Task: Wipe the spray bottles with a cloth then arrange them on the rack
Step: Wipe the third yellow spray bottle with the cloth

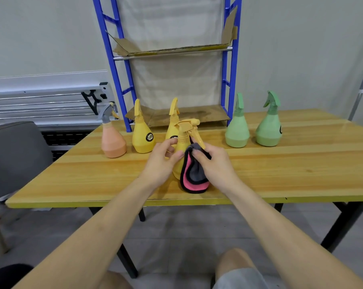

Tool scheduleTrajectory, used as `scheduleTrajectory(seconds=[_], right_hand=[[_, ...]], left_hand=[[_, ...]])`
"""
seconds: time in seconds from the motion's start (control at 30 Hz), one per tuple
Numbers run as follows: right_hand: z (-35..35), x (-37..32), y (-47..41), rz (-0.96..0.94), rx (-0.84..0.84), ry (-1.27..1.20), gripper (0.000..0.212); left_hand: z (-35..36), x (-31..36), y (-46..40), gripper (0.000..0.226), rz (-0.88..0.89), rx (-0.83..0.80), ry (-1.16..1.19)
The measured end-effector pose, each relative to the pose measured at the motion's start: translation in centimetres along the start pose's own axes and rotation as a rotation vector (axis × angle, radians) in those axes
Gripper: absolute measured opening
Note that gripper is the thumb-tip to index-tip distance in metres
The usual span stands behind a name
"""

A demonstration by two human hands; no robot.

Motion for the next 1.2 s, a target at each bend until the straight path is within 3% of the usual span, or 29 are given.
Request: scheduleTrajectory(seconds=[0.33, 0.6, 0.77, 1.0, 1.2], right_hand=[[-1.0, 3.3, 0.4, 0.12, -0.138, 0.168, 0.029], [0.1, -1.4, -1.1, -0.016, -0.037, 0.025, 0.022], [0.1, 0.8, -0.5, 0.031, -0.033, 0.062, 0.022], [-0.3, 3.0, 0.7, 0.117, -0.171, 0.147, 0.021], [0.2, 1.1, -0.3, 0.069, -0.072, 0.123, 0.008]], left_hand=[[-0.1, 0.5, 0.5, 0.059, 0.007, -0.005, 0.024], [-0.3, 0.3, 0.6, 0.031, 0.051, -0.047, 0.055], [-0.1, -0.7, 1.0, 0.039, 0.055, -0.026, 0.006], [-0.2, -0.6, 1.3, 0.041, -0.005, -0.016, 0.087], [-0.8, -1.2, 1.0, 0.038, -0.005, -0.023, 0.054]])
Point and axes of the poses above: each hand's wrist, its own y-axis away from the middle knuckle, its own z-axis out of the palm, x = y × z, the point moved 5 cm from there along -y, towards the middle knuckle, and after that the axes turned 9 degrees about z, right-handed, at the moved point
